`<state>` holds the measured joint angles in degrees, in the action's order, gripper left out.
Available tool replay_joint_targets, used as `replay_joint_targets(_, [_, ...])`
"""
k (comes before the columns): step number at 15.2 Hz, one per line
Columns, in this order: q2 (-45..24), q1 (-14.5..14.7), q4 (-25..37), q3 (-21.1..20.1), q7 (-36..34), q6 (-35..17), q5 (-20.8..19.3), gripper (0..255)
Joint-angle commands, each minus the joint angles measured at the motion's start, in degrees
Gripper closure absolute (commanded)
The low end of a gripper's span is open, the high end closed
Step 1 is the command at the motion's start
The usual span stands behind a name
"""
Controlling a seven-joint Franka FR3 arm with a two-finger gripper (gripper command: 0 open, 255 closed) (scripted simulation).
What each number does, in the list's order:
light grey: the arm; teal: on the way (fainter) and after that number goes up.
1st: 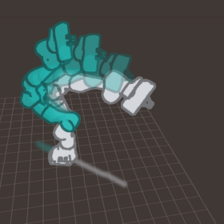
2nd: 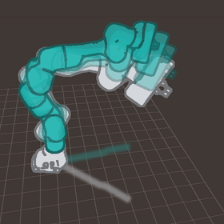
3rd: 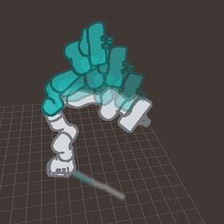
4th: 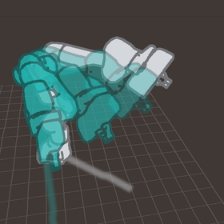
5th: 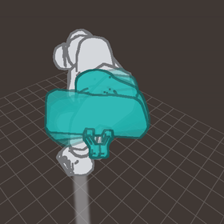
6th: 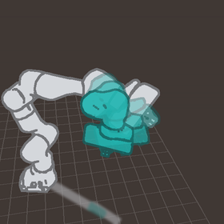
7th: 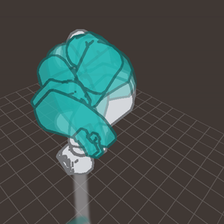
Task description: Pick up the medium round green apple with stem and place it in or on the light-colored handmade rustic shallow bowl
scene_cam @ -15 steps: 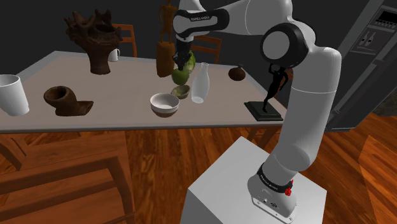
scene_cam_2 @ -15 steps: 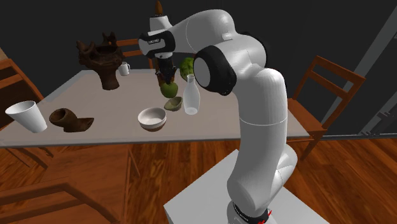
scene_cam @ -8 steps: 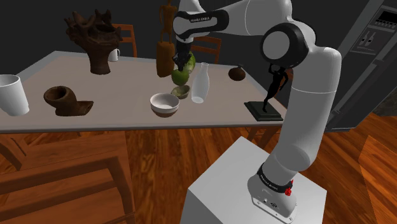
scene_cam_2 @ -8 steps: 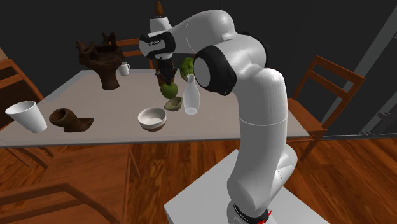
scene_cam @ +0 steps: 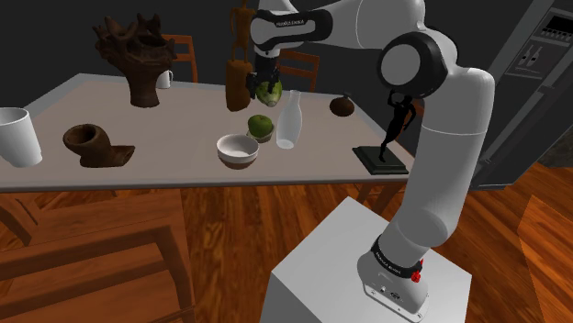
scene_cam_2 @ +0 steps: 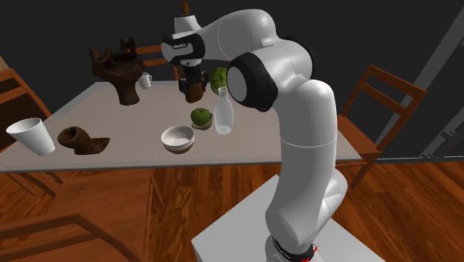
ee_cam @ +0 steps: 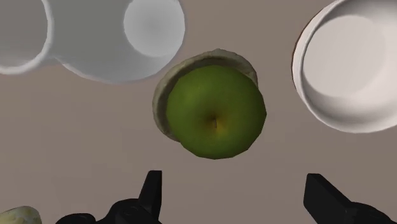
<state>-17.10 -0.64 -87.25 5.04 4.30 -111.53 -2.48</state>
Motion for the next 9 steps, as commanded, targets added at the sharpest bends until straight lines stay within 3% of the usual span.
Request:
replay_joint_targets(1, [0.6, 0.1, 2.6, 0.0, 0.0, 3.3, 0.0, 0])
replay_joint_targets(9, [0.8, 0.2, 3.8, 0.0, 0.0, 4.7, 0.0, 0])
